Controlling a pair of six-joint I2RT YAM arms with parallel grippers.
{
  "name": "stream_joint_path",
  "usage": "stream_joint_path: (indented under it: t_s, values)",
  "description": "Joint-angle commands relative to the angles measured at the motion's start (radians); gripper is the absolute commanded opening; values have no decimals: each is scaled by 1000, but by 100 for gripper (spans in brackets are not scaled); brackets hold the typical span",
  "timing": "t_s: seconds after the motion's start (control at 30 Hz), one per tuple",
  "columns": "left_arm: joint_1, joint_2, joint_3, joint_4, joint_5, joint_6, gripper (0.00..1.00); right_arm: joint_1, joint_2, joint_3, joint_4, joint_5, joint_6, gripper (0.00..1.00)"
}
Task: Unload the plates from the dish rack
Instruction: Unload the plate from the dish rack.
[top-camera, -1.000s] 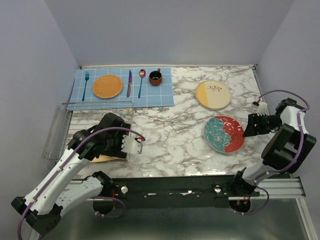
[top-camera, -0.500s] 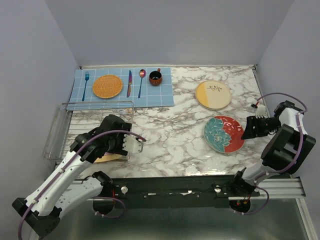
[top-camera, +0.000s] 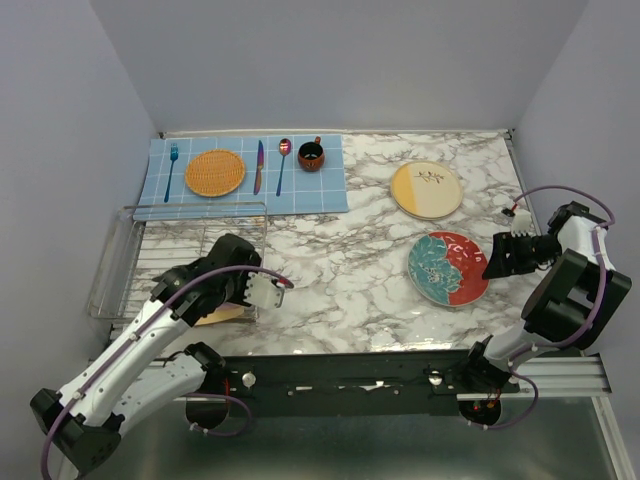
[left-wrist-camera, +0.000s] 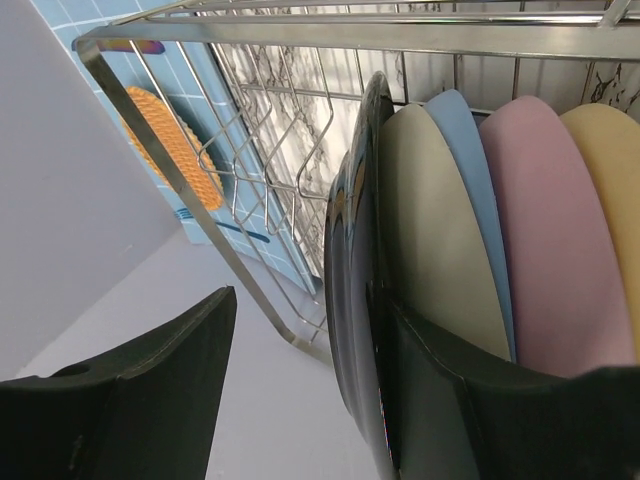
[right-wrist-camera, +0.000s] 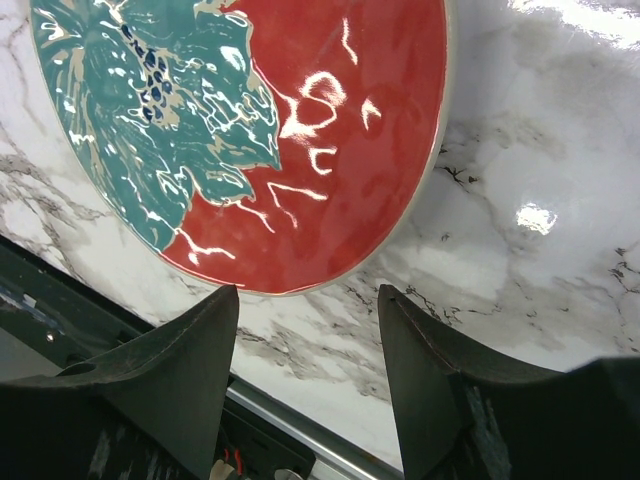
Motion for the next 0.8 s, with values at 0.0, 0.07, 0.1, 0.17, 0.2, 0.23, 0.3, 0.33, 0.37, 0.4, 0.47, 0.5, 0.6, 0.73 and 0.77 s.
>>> stream_joint_path:
  t_s: [0.0,0.07,0.1,0.17,0.2,0.23,0.3,0.33,0.37,0.4,0.47,0.5,0.6,0.73,0.77]
  values:
    - [2,56,-10,-153,-6,-14,66,0,-27,-14,5,-17,-21,66]
    - [2,74,-2,-154,-7,-16,62,0,-27,-15,7,-19,-23,66]
    - [2,79,1,-156,-7,-19,61,0,-25,-17,7,-19,-23,66]
    - [2,85,4,-154,-10,-19,54,0,-25,-20,7,-17,-24,66]
    - [2,83,6,-154,-10,-21,52,0,-25,-20,10,-17,-26,66]
    - [2,83,6,-156,-12,-21,47,-1,-25,-23,12,-16,-26,66]
    - [2,80,6,-161,-10,-21,42,0,-25,-26,16,-11,-27,66]
    - [2,76,4,-162,-12,-21,38,0,-24,-27,18,-9,-27,66]
    - [2,73,3,-165,-12,-22,33,-1,-24,-30,19,-11,-27,66]
    - [2,70,1,-165,-14,-21,27,0,-21,-30,21,-9,-27,66]
    - [4,64,-2,-167,-14,-19,13,0,-15,-27,24,-12,-24,66]
    - [2,63,-2,-165,-15,-18,10,0,-14,-27,24,-14,-23,66]
    - [2,63,-2,-167,-24,-13,0,0,-13,-24,22,-16,-20,66]
    - [2,63,26,-165,-24,-8,0,0,-16,-29,28,-6,-20,66]
    - [2,63,29,-162,-27,-8,0,-1,-14,-32,28,-5,-20,66]
